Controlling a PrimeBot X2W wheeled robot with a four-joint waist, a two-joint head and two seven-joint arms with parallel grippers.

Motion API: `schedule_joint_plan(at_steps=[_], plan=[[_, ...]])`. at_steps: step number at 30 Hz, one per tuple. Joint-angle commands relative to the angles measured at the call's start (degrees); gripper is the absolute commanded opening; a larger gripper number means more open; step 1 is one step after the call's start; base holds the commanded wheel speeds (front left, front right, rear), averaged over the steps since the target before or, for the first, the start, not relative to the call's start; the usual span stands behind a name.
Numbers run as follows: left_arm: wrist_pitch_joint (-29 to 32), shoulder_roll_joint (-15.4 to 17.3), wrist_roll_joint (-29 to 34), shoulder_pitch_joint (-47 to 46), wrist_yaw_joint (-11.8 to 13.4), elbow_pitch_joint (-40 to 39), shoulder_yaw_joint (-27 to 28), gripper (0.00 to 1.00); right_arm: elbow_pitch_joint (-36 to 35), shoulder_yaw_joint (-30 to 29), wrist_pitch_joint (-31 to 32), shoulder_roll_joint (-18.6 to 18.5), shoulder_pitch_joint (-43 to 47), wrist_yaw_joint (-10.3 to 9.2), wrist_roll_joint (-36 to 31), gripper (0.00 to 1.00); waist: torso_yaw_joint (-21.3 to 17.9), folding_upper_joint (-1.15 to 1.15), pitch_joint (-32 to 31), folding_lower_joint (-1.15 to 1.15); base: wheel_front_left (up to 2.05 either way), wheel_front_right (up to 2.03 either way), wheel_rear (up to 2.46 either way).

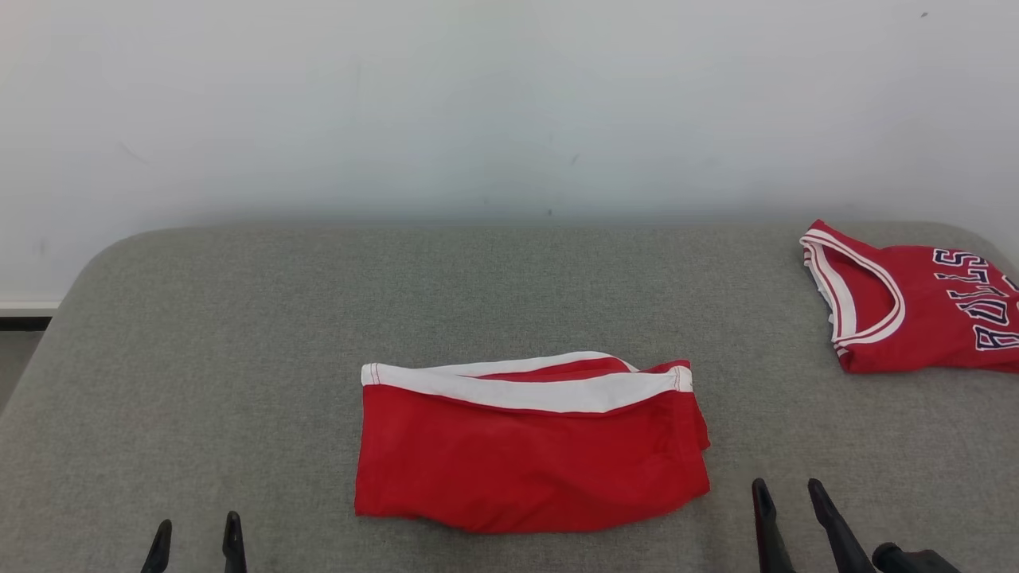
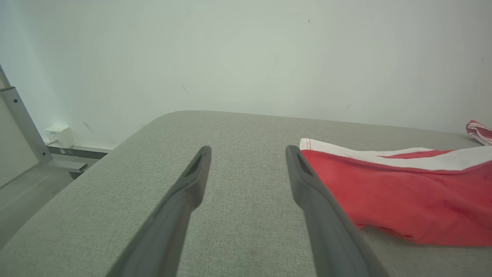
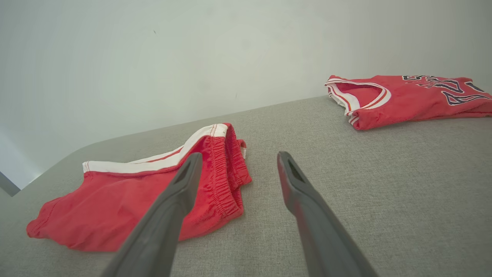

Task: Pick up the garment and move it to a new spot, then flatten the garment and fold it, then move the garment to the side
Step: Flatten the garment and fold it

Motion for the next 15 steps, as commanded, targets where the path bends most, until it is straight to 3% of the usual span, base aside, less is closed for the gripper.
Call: schedule_joint_plan(at_steps=[1,11,15], plan=[[-0.2,-0.3,0.6,-0.2,-0.3,0.2,0.4,1.0,0.2,0.5,-0.3,-0.1,-0.7,-0.15,-0.1,1.0,0.0,0.0,0.0,0.0,0.0,0.0,0.0],[-0.2,-1.6,2.2,-2.9,-1.7,0.7,0.3,1.0,5.0,2.5,1.8,-3.5,-9.9,-0.15,-1.5,1.0,1.9,0.0,0.7,0.0,0.0,0.0,0.0],[-0.2,-2.4,2.5,-4.4,-2.3,1.4,-0.3,1.0,11.6,2.8,4.5,-4.8,-16.0,-0.15,-2.4,1.0,4.3,0.0,1.2,0.0,0.0,0.0,0.0]])
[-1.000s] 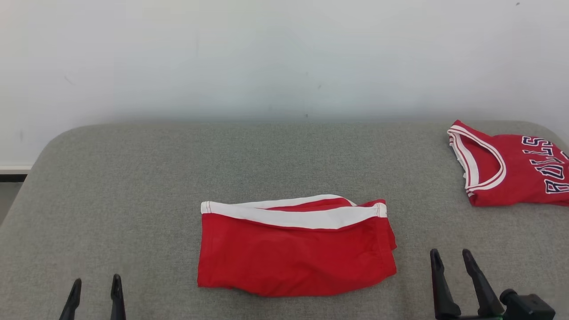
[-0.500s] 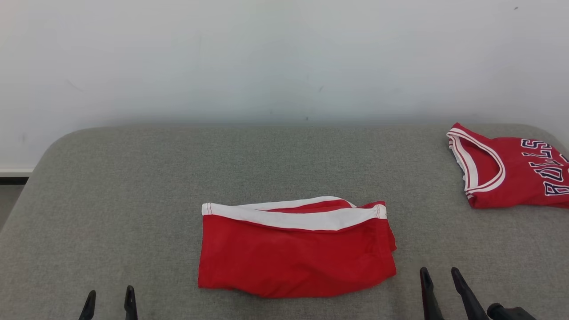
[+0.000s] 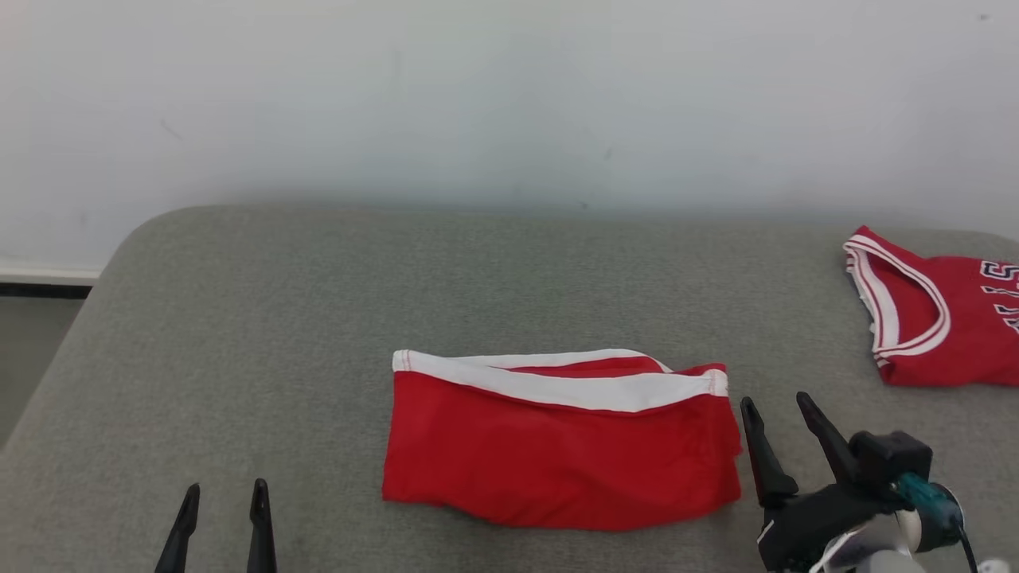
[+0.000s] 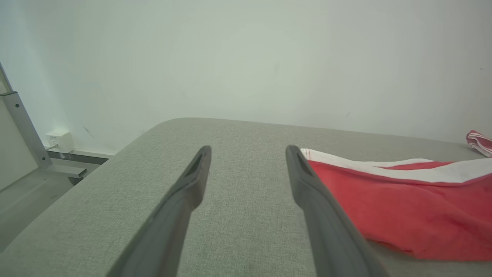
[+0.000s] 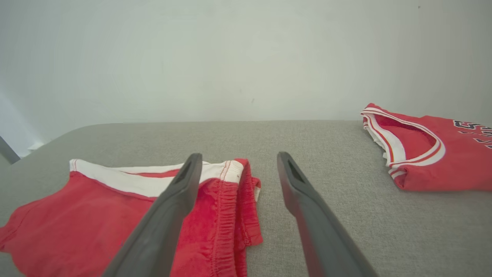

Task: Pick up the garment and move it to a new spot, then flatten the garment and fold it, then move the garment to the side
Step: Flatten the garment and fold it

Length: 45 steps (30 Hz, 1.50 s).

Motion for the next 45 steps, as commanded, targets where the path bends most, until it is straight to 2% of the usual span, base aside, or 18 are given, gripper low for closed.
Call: schedule_joint_plan(at_steps=[1,10,16,24,29,30,31,32,40,45], plan=[[-0.2,-0.3,0.3,-1.0,-0.3,0.4,-0.2,1.0,2.2,0.1,0.8,-0.7,-1.3,-0.15,-0.7,1.0,1.8,0.0,0.6,0.0,0.0,0.0,0.0],[-0.2,-1.1,0.5,-3.6,-1.0,1.7,-1.7,1.0,17.7,-0.3,0.9,-1.6,-9.1,-0.15,-1.2,1.0,6.2,0.0,3.0,0.0,0.0,0.0,0.0],[-0.2,-1.5,0.7,-4.8,-1.2,1.9,-2.4,1.0,27.7,-0.6,0.6,-1.1,-14.9,-0.15,-1.0,1.0,7.7,0.0,4.6,0.0,0.0,0.0,0.0],[-0.2,-1.7,0.6,-6.4,-1.2,3.3,-2.9,1.0,39.5,-2.5,3.1,0.5,-20.2,-0.15,2.9,1.0,9.0,0.0,5.3,0.0,0.0,0.0,0.0],[-0.2,-1.7,0.7,-7.0,-1.3,3.7,-2.6,1.0,42.8,-2.2,4.8,1.5,-21.8,-0.14,6.6,1.0,9.1,0.0,5.5,0.0,0.0,0.0,0.0],[-0.2,-1.7,0.7,-7.1,-1.3,3.7,-2.6,1.0,43.5,-2.2,5.7,1.7,-22.1,-0.14,7.6,0.97,9.1,0.0,5.6,0.0,0.0,0.0,0.0],[-0.2,-1.7,0.6,-7.1,-1.3,3.8,-2.6,1.0,44.2,-2.6,6.3,1.7,-22.2,-0.14,8.7,0.42,9.0,0.0,5.6,0.0,0.0,0.0,0.0],[-0.2,-1.7,0.6,-7.1,-1.3,3.9,-2.7,1.0,44.9,-3.0,7.1,1.6,-22.5,-0.14,9.6,0.0,9.0,0.0,5.6,0.0,0.0,0.0,0.0],[-0.2,-1.5,0.3,-7.0,-1.3,4.4,-2.5,1.0,43.7,-0.3,6.6,-1.3,-23.8,-0.16,12.2,0.0,8.2,0.0,5.1,0.0,0.0,0.0,0.0],[-0.2,-1.6,0.6,-5.6,-1.3,4.0,-1.9,1.0,40.0,3.8,7.5,-5.5,-22.3,-0.16,15.0,0.0,6.6,0.0,3.6,0.0,0.0,0.0,0.0]])
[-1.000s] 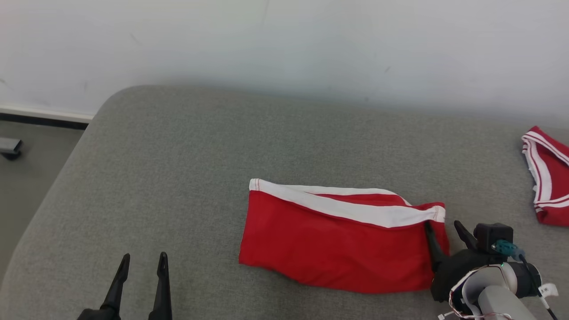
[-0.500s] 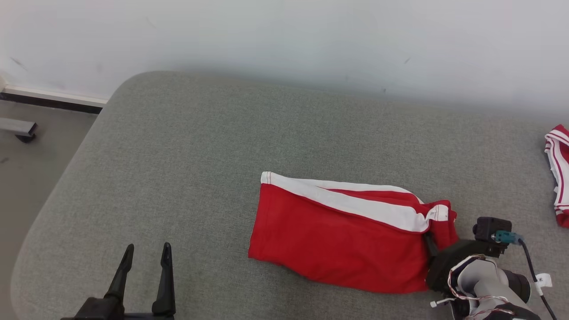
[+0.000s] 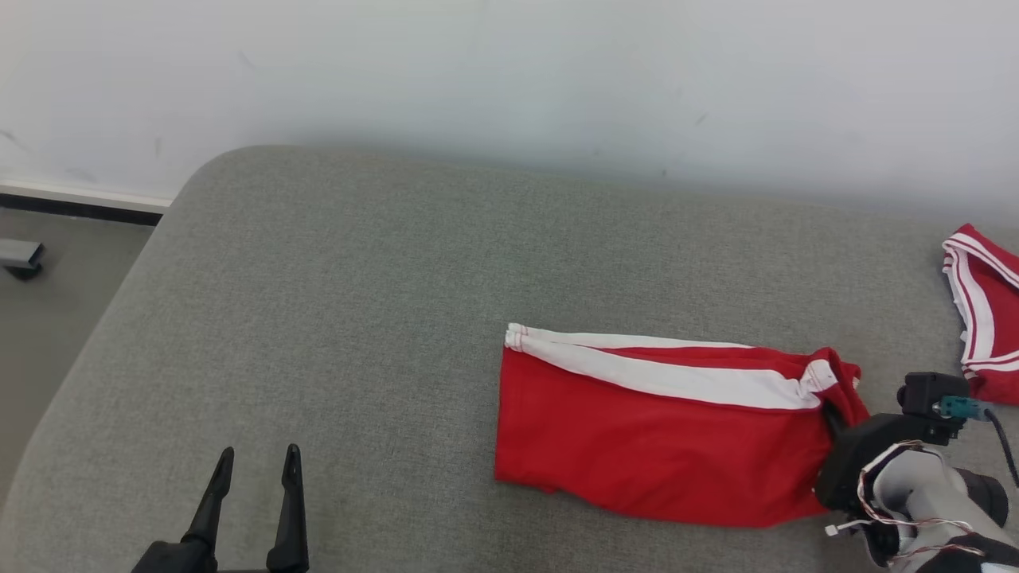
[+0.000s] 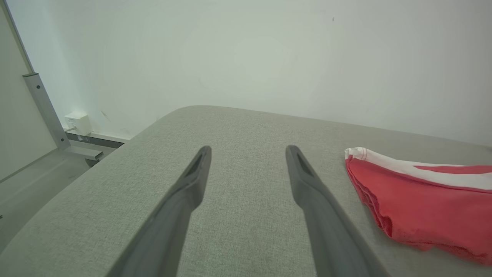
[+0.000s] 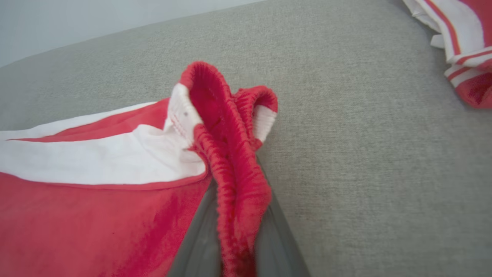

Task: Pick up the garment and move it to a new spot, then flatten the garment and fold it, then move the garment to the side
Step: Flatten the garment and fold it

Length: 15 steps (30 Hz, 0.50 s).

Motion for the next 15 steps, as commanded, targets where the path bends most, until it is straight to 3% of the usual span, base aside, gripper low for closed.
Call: schedule_joint_plan(at_steps=[1,10,15], plan=[[-0.2,0.0,0.3,0.5,0.1,-0.2,0.1,1.0,-0.7,0.6,0.6,-1.3,1.0,-0.17,0.8,0.0,-0.9,0.0,-0.8,0.0,0.0,0.0,0.0],[-0.2,-0.4,0.3,1.4,0.1,-1.0,-0.1,1.0,-9.7,6.5,6.7,-12.4,4.0,-0.16,7.1,0.0,-3.7,0.0,-1.2,0.0,0.0,0.0,0.0],[-0.2,-0.5,0.2,1.8,0.1,-1.1,0.2,1.0,-13.5,8.0,10.9,-13.7,3.4,-0.16,10.7,0.0,-5.2,0.0,-1.4,0.0,0.0,0.0,0.0]])
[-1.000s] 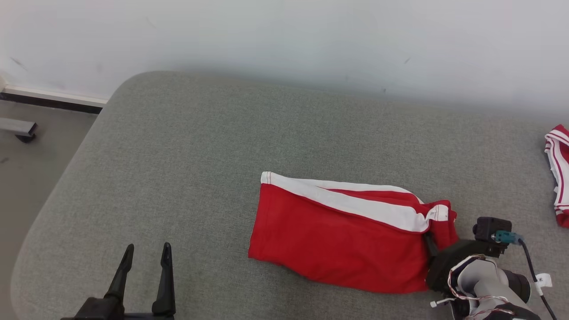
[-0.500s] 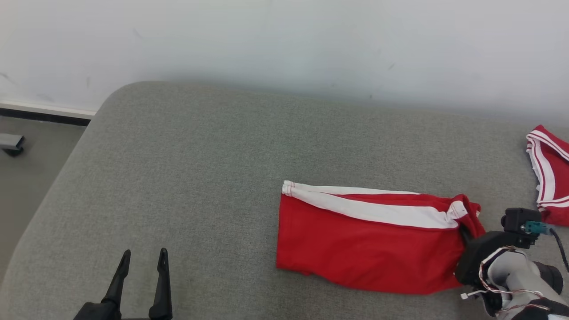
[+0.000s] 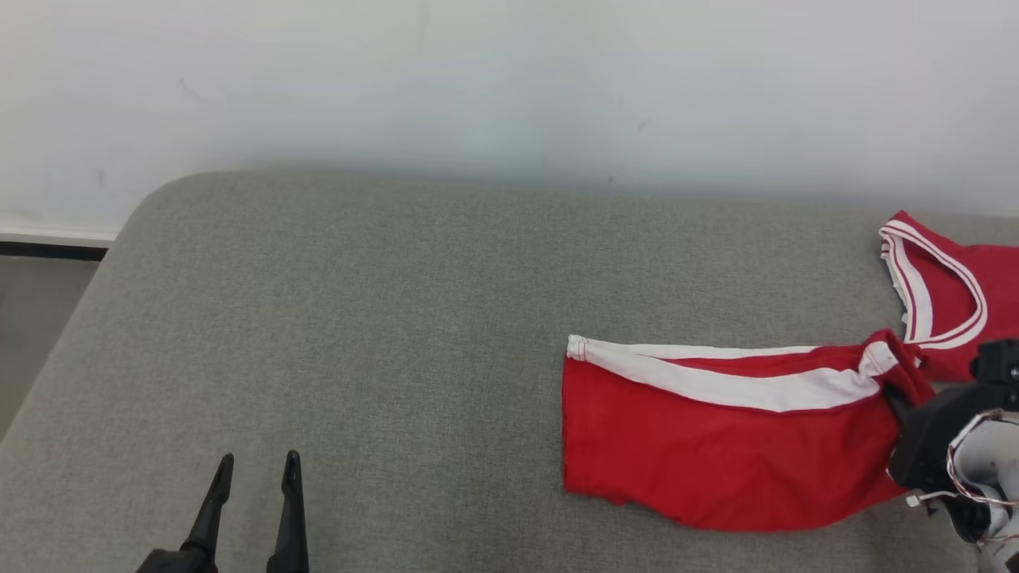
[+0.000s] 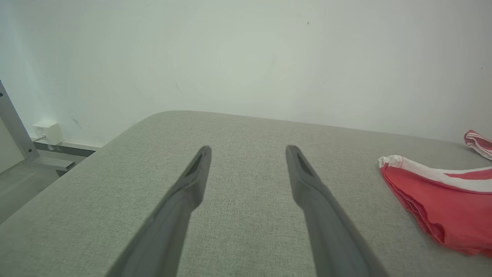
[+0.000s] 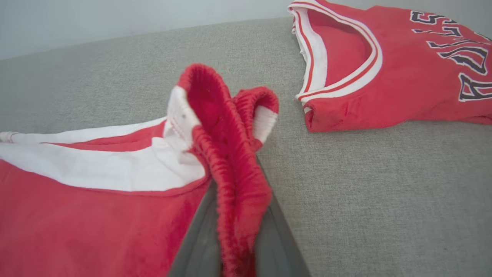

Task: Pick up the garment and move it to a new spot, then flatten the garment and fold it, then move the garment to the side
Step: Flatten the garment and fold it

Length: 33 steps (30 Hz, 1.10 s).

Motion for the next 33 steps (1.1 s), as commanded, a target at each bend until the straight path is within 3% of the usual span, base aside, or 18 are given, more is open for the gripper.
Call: schedule_joint_plan(at_steps=[1,10,15,20,33], plan=[[-0.2,-0.2,0.1,0.7,0.1,-0.1,0.2,1.0,-1.3,0.5,1.1,0.4,-0.2,-0.15,1.2,0.0,-0.7,0.0,-0.3,0.0,0.0,0.0,0.0],[-0.2,-0.2,0.1,0.6,0.1,0.6,0.3,1.0,-11.2,0.3,13.5,5.4,-0.5,-0.15,13.9,0.0,-1.8,0.0,-1.7,0.0,0.0,0.0,0.0],[-0.2,-0.4,-0.1,1.1,0.1,0.7,-0.3,1.0,-11.8,-1.8,17.3,10.4,-1.2,-0.15,17.6,0.0,-1.3,0.0,-2.2,0.0,0.0,0.0,0.0],[-0.2,-0.4,-0.4,0.3,0.1,1.1,-1.4,1.0,-9.4,-1.8,17.2,15.3,-2.6,-0.14,15.2,0.0,0.4,0.0,-2.2,0.0,0.0,0.0,0.0],[-0.2,-0.5,-1.9,-2.4,0.1,2.6,-3.8,1.0,1.7,-1.9,10.9,20.9,-7.6,-0.14,4.8,0.0,5.5,0.0,0.1,0.0,0.0,0.0,0.0]])
